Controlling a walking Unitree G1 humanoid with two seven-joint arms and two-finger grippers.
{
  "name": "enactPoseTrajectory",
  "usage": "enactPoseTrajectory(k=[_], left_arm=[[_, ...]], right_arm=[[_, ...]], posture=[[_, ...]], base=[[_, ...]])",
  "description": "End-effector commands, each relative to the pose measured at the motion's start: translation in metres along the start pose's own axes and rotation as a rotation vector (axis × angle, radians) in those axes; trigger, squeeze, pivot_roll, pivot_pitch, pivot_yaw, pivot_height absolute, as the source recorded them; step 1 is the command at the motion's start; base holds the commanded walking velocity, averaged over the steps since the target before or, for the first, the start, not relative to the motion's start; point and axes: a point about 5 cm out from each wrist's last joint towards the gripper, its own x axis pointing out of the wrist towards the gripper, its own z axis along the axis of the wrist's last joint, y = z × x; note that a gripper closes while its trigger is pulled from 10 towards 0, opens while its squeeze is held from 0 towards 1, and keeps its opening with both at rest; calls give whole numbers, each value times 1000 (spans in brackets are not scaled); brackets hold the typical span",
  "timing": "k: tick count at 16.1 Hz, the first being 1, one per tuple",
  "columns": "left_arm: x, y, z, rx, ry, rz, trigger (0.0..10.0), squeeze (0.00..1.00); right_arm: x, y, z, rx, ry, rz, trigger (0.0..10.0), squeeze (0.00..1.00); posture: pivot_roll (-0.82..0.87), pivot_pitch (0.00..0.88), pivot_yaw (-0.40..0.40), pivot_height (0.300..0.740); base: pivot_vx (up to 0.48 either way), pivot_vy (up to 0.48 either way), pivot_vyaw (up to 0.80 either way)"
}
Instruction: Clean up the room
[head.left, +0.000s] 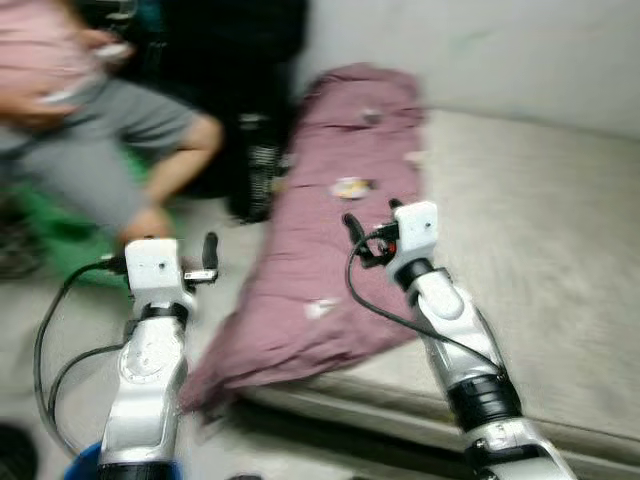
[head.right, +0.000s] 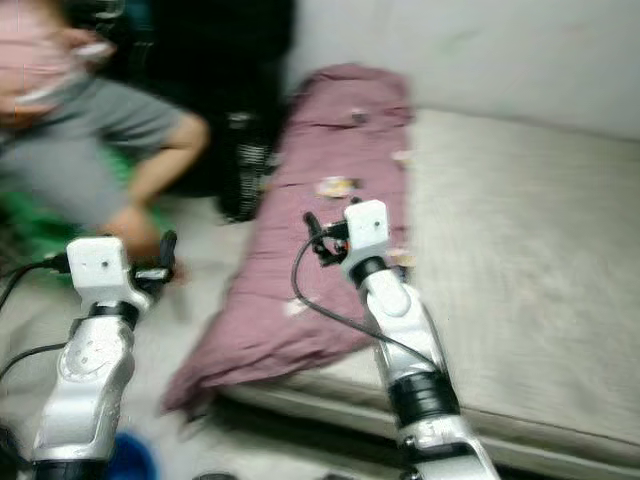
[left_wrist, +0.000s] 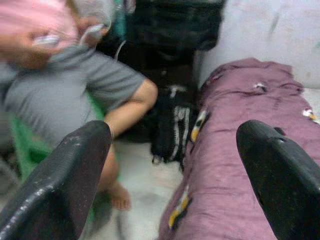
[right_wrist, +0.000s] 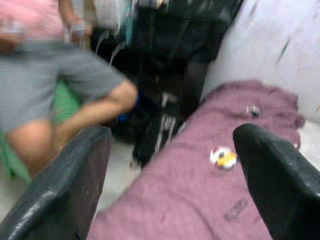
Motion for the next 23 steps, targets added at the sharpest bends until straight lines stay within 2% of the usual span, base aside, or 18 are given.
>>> enactPoseTrajectory(k=[1, 5, 7, 9, 15, 23], left_arm=[[0, 3, 1, 18, 1, 7, 10000, 0], [0, 3, 1, 18, 0, 8, 10000, 0], [-4, 7, 8, 27, -43, -5, 10000, 0], [-5, 6, 6, 23, -38, -8, 10000, 0], [-4, 8, 6, 28, -33, 19, 10000, 0], [-4, 7, 6, 16, -32, 16, 10000, 0]], right_arm=[[3, 0, 6, -3, -20, -5, 10000, 0], [3, 0, 6, -4, -20, -5, 10000, 0], [4, -3, 4, 22, -7, -33, 10000, 0], [3, -4, 4, 22, -8, -36, 10000, 0], [3, -5, 4, 23, -10, -42, 10000, 0], [2, -5, 3, 24, -5, -45, 10000, 0]], posture=[[-8, 0, -66, 740], [-9, 0, -67, 740], [-7, 0, -63, 740], [-7, 0, -63, 740], [-17, 0, -59, 740], [-17, 0, -59, 740]], base=[[0, 476, 663], [0, 476, 663], [0, 0, -716], [0, 0, -731], [0, 0, 0], [0, -457, 0]])
